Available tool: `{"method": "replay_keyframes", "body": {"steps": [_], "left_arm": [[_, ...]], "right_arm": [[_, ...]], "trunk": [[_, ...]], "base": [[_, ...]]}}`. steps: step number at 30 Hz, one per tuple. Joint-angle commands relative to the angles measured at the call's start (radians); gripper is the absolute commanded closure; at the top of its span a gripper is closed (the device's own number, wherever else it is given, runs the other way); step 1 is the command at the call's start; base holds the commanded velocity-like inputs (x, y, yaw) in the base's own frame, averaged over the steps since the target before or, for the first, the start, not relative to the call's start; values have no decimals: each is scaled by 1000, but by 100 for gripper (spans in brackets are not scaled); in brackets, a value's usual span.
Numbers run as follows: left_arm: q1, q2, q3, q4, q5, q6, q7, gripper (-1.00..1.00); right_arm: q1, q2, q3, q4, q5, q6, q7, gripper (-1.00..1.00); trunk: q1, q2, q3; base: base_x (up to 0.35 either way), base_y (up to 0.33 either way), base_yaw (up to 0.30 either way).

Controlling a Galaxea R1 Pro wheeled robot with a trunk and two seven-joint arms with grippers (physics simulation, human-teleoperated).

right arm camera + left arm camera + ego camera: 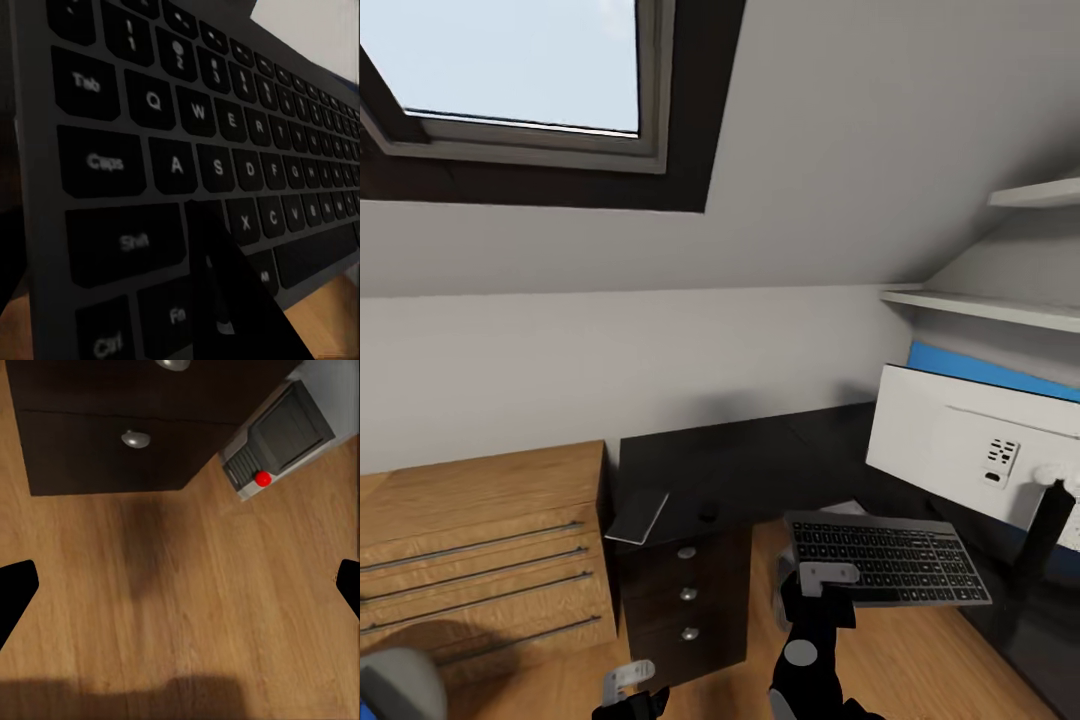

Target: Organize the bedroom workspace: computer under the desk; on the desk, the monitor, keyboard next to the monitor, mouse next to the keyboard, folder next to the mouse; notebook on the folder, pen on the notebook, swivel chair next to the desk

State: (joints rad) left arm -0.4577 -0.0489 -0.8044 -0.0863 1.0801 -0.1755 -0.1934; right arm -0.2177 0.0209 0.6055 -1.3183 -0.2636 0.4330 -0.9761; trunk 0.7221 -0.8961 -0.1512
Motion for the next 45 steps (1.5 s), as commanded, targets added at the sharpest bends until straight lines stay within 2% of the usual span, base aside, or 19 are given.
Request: {"method": "replay_keyframes", "body": {"steps": [1,18,45], "left_arm": [[-1,0,-8,2,11,-4,-5,-100],[-1,-1,-9,2,12,-4,-5,-100],[-1,-2,-9,2,12,-4,-5,-100]], "right_arm": [[-2,0,2,0,-3,9,-7,100],[-3,9,2,22,-2,9,-6,100],[-3,9,2,22,-2,9,-7,100]], "trunk": [[0,-1,-1],[0,-1,12],[0,-1,30]], "base": [[0,0,-236],[-27,22,-239],[-20,18,-242]]}}
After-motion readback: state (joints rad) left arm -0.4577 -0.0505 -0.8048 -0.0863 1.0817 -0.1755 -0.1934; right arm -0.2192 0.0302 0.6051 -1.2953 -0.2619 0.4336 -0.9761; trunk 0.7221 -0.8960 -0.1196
